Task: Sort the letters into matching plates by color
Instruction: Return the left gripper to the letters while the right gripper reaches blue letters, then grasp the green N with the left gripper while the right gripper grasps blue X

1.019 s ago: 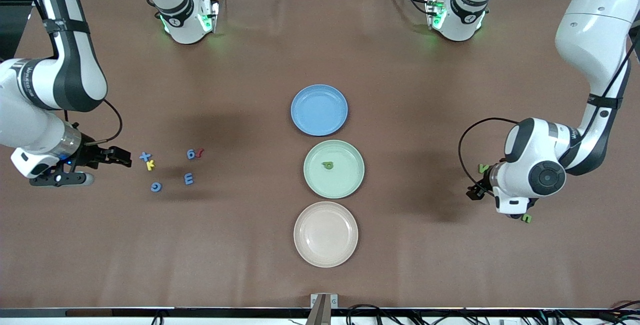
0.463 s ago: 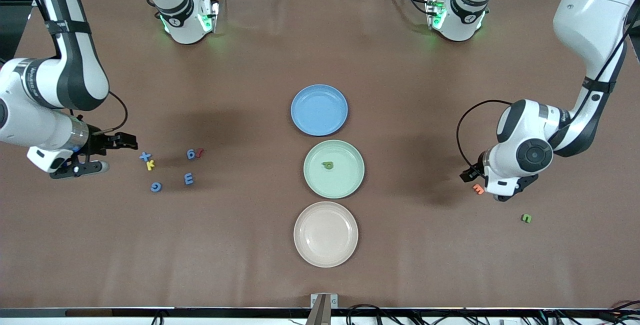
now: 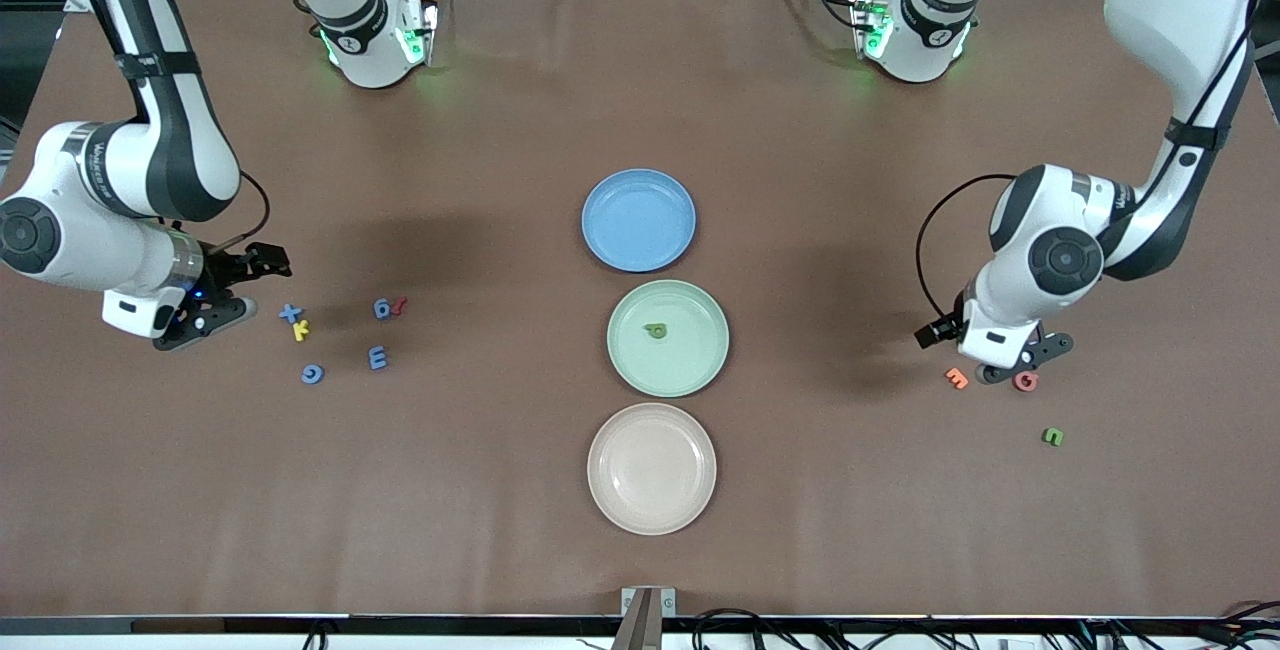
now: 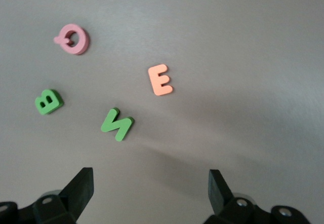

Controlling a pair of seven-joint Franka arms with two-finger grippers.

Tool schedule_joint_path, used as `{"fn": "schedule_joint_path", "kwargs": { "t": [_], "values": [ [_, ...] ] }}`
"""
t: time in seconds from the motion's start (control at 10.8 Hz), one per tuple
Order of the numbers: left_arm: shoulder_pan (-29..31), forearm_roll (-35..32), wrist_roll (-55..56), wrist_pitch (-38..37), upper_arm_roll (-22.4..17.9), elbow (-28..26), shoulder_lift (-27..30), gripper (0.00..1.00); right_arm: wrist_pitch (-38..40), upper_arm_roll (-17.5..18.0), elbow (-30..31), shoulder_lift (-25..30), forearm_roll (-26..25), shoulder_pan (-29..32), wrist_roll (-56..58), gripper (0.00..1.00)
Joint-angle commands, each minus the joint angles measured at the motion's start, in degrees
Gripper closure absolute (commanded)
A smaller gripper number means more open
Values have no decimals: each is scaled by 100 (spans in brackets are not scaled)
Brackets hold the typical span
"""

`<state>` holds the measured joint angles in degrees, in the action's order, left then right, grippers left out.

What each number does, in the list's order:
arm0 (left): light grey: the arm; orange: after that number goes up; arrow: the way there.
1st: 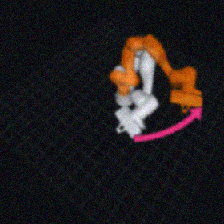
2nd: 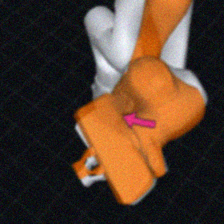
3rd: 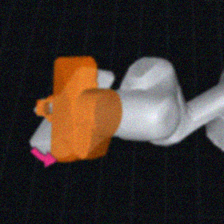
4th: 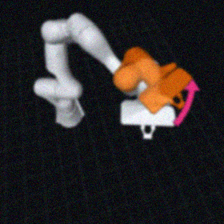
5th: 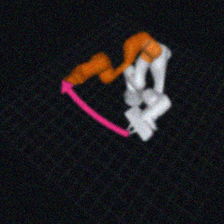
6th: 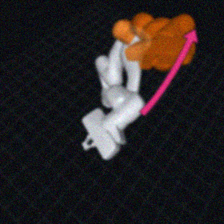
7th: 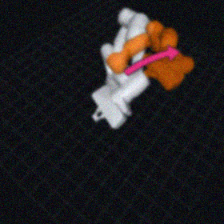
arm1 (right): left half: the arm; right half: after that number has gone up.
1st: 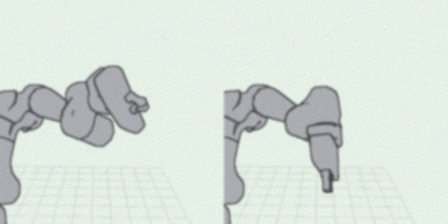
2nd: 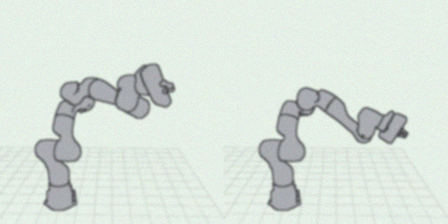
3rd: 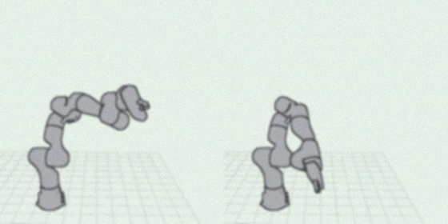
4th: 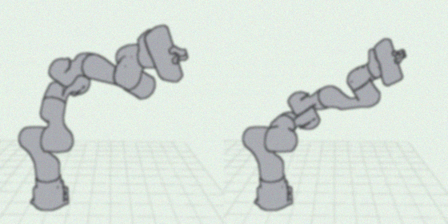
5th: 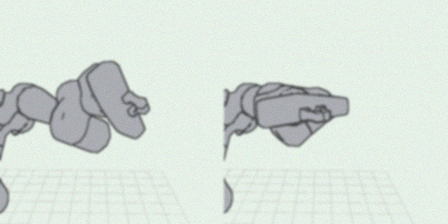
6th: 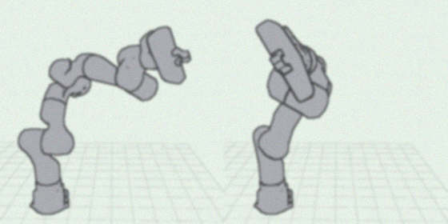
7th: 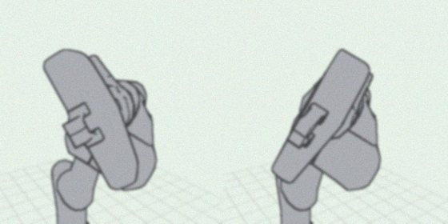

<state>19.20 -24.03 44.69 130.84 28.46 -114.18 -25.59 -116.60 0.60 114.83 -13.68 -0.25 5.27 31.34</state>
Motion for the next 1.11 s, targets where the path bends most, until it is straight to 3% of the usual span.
{"fn": "schedule_joint_path", "kwargs": {
  "t": [0.0,0.28,0.65,0.83,1.02],
  "values": [
    [294,-155,-1344,416,81,-631,476,0,-739,2,680,217,-203,80,925,0],
    [575,-216,-2838,424,72,-605,406,0,-1634,10,1154,208,-466,159,1626,0],
    [611,-1270,-2914,809,37,-579,-243,0,-2338,10,1427,50,-695,325,2041,2],
    [664,-1280,-2905,1082,-41,-579,-384,0,-2761,2,1551,-90,-739,387,2245,21],
    [804,-1289,-2913,1206,-42,-561,-464,0,-2981,2,1560,-266,-757,405,2245,30]
  ]
}}
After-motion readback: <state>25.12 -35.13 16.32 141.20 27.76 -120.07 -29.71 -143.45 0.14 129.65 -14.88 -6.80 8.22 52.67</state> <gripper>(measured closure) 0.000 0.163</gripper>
